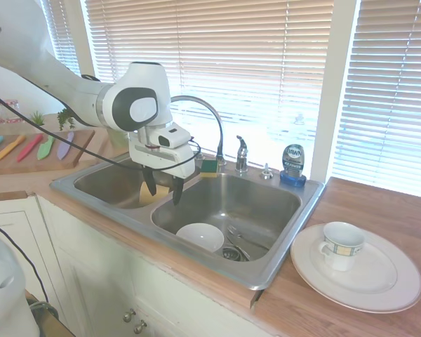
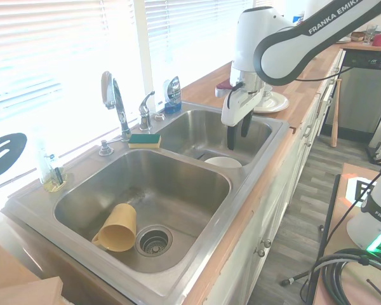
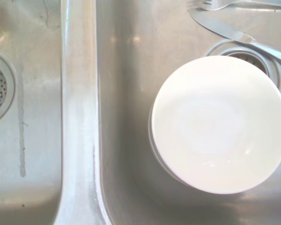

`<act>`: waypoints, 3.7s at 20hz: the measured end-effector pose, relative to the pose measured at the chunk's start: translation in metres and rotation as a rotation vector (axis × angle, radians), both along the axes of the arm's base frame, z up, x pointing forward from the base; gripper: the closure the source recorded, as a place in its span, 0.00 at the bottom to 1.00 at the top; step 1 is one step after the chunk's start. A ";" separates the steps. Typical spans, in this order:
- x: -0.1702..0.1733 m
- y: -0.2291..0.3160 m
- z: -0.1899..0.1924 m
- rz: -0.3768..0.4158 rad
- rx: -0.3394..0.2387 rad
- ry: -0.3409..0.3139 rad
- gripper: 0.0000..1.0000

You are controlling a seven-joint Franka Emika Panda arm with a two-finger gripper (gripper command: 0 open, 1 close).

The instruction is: Turn off the faucet

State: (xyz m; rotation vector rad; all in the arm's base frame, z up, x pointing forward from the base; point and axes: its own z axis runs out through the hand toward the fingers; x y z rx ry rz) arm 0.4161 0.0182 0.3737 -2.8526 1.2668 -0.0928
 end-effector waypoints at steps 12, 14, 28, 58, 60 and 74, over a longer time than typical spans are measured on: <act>0.002 -0.001 0.003 -0.008 0.001 0.006 1.00; 0.002 -0.003 0.003 -0.012 0.001 0.006 1.00; 0.004 -0.008 0.006 -0.026 -0.001 0.001 1.00; 0.253 -0.007 0.102 -0.210 -0.039 -0.507 1.00; 0.268 -0.006 0.105 -0.214 -0.043 -0.504 1.00; 0.289 -0.006 0.061 -0.235 -0.040 -0.441 1.00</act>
